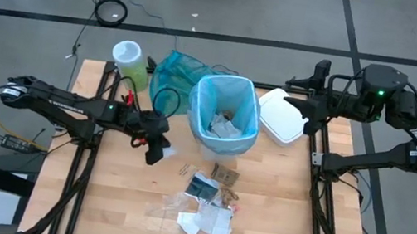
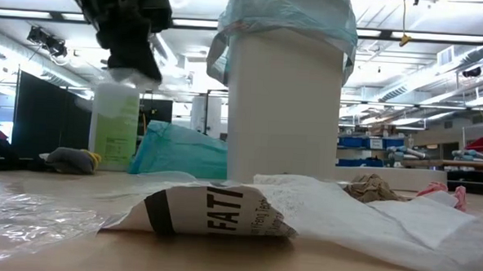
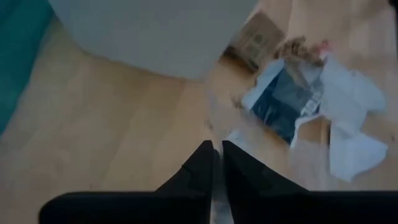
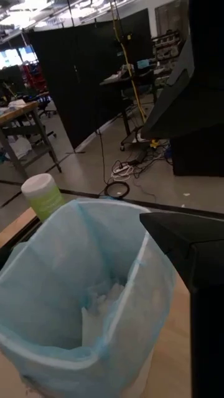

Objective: Place trash/remove bag and relplace
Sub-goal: Put the clear plastic into the white trash bin

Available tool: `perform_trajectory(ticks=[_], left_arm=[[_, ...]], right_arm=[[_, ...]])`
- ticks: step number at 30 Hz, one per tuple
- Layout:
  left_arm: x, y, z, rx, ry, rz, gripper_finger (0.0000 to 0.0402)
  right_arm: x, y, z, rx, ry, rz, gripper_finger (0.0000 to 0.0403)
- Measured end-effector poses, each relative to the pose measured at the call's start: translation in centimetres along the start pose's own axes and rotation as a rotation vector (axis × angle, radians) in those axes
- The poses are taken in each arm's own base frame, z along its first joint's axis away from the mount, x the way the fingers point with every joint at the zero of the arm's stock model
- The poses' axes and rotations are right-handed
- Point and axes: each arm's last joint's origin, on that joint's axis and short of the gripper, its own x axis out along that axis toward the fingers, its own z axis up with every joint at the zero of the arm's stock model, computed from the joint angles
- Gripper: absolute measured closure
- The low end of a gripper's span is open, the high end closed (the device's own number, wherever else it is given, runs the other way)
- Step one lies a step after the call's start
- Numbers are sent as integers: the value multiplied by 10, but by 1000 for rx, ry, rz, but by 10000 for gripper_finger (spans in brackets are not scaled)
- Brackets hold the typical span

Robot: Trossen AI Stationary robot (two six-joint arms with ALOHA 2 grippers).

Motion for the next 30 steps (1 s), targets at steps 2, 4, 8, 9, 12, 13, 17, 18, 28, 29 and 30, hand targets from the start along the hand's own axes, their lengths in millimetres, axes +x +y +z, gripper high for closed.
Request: perform_trajectory(ticks=[2, 4, 8, 9, 12, 13, 17, 18, 28, 29, 30], left_arm=[[0, 0, 0, 0, -1, -1, 343], [0, 0, 0, 0, 1, 2, 332], [0, 1, -1, 0, 13, 10, 316], [0, 1, -2, 0, 21, 13, 314], [0, 3, -5, -19, 49, 46, 311], [0, 4, -6, -21, 57, 54, 310], [0, 5, -6, -17, 37, 108, 311], [1, 6, -6, -4, 28, 132, 311], [42, 11, -16, 66, 90, 218, 311], [48, 11, -18, 49, 89, 213, 311], [53, 12, -21, 39, 91, 212, 311]], right_arm=[[1, 1, 0, -1, 3, 4, 206], [4, 1, -1, -3, 10, 6, 200], [6, 2, -1, -4, 18, 17, 193], [6, 2, -1, -4, 18, 20, 192], [6, 2, -1, -4, 19, 22, 190], [6, 2, -1, -4, 20, 22, 190], [6, 2, -1, -4, 19, 22, 191], [6, 2, -1, -4, 19, 22, 191], [6, 2, -1, -4, 20, 21, 185], [6, 2, -1, -4, 20, 22, 184], [6, 2, -1, -4, 21, 21, 183]])
